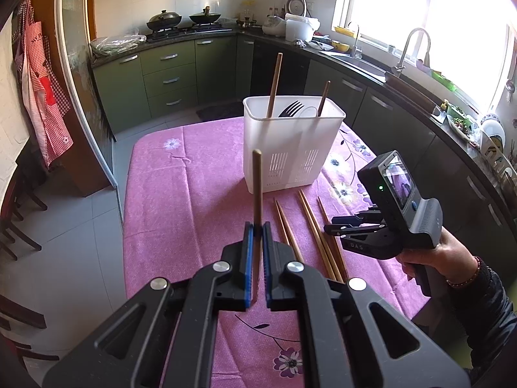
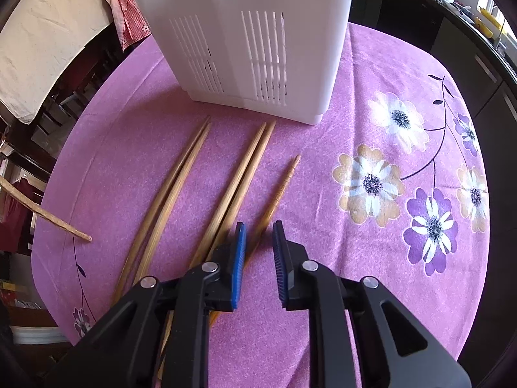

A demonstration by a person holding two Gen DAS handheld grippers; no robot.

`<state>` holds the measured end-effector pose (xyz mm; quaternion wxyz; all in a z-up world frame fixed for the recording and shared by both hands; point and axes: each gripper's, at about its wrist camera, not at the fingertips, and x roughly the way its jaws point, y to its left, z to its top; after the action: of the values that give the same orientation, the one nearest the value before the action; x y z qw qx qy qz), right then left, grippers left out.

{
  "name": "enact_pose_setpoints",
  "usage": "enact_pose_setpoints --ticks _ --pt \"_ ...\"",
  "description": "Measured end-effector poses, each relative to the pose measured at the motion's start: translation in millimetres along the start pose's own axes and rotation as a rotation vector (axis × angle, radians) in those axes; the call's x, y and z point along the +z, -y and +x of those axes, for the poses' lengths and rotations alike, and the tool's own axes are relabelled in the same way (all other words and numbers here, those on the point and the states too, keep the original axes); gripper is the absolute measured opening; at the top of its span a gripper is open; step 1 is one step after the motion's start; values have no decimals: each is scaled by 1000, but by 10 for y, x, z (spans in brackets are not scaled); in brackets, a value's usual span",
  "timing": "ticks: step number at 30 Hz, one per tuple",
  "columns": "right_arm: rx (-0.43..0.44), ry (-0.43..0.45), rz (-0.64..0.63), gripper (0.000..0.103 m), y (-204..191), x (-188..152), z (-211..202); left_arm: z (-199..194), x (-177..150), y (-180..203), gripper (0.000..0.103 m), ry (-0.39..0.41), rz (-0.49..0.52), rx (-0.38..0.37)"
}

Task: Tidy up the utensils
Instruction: 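Close the right gripper on a wooden chopstick and lift it upright while the left gripper holds its chopstick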

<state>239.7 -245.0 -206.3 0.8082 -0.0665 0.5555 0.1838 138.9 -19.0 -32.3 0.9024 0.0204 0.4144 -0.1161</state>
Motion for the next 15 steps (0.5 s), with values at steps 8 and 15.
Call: enact_pose_setpoints --ticks 8,15 --pt "-39 19 -13 8 -109 160 70 6 5 6 6 -1 2 -2" --pt "-7 146 24 7 8 119 -330 19 -12 0 6 -3 7 0"
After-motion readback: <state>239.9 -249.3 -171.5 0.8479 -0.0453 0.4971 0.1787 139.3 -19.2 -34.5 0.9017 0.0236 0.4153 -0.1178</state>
